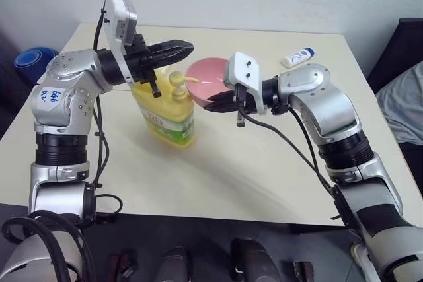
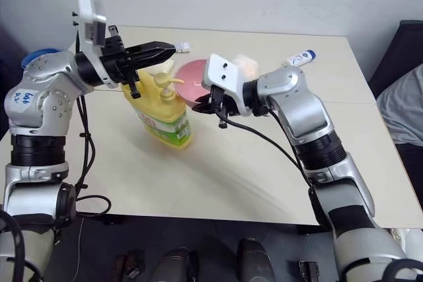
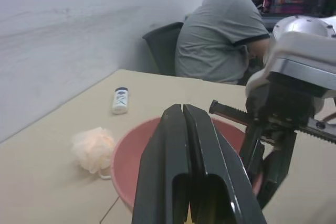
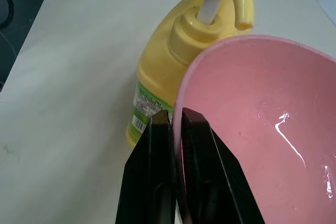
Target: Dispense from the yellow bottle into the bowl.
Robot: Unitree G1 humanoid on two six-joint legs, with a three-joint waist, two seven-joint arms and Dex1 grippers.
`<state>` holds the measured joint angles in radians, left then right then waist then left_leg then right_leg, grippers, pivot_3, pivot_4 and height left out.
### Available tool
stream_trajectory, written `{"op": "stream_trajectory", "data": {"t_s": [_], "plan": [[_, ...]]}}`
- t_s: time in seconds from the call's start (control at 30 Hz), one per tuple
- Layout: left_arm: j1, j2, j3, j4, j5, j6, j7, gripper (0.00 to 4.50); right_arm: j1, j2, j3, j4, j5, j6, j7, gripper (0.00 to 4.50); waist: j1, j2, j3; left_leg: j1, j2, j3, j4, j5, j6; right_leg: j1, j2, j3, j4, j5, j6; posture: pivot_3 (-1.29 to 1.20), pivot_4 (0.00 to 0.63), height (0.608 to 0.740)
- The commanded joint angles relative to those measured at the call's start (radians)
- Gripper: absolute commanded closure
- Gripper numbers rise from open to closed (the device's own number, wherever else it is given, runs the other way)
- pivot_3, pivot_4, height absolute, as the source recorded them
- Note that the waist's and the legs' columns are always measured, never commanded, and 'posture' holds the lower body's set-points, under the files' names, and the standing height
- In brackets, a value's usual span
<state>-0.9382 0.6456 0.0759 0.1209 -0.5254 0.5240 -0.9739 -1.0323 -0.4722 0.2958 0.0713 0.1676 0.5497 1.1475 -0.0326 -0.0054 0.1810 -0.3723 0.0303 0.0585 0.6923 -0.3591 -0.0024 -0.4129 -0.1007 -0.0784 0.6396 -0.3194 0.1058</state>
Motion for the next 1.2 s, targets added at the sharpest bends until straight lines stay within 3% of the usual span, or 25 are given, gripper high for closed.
{"op": "stream_trajectory", "data": {"t_s": [0.03,0.97,1.03,1.2], "plan": [[0.031,0.011,-0.005,-0.039,0.017,0.017,0.012,4.45,-0.003,-0.014,-0.016,-0.067,0.018,0.021,0.001,4.5,0.001,0.0,0.0,0.0,0.0,0.0,0.0,0.0,0.0,0.0,0.0,0.0,0.0,0.0,0.0,0.0,0.15,0.74],[0.162,-0.003,-0.196,0.063,0.195,0.125,0.069,4.45,0.005,-0.006,-0.011,-0.094,0.031,0.069,-0.02,4.5,0.004,0.004,-0.011,0.006,0.0,0.001,0.004,0.0,0.0,0.004,-0.001,0.003,0.005,0.0,0.0,0.0,0.15,0.74],[0.169,-0.013,-0.188,0.07,0.193,0.112,0.075,4.45,0.008,-0.007,-0.01,-0.096,0.031,0.07,-0.02,4.5,0.004,0.004,-0.013,0.007,0.0,0.001,0.004,0.0,0.0,0.005,-0.001,0.003,0.005,0.0,0.0,0.0,0.15,0.74],[0.089,-0.137,-0.004,0.075,0.07,-0.026,0.106,4.45,0.031,-0.02,-0.016,-0.099,0.032,0.074,-0.022,4.5,0.007,0.004,-0.013,0.01,0.0,0.001,0.004,-0.001,0.001,0.008,-0.002,0.003,0.005,0.0,0.0,0.0,0.15,0.74]]}}
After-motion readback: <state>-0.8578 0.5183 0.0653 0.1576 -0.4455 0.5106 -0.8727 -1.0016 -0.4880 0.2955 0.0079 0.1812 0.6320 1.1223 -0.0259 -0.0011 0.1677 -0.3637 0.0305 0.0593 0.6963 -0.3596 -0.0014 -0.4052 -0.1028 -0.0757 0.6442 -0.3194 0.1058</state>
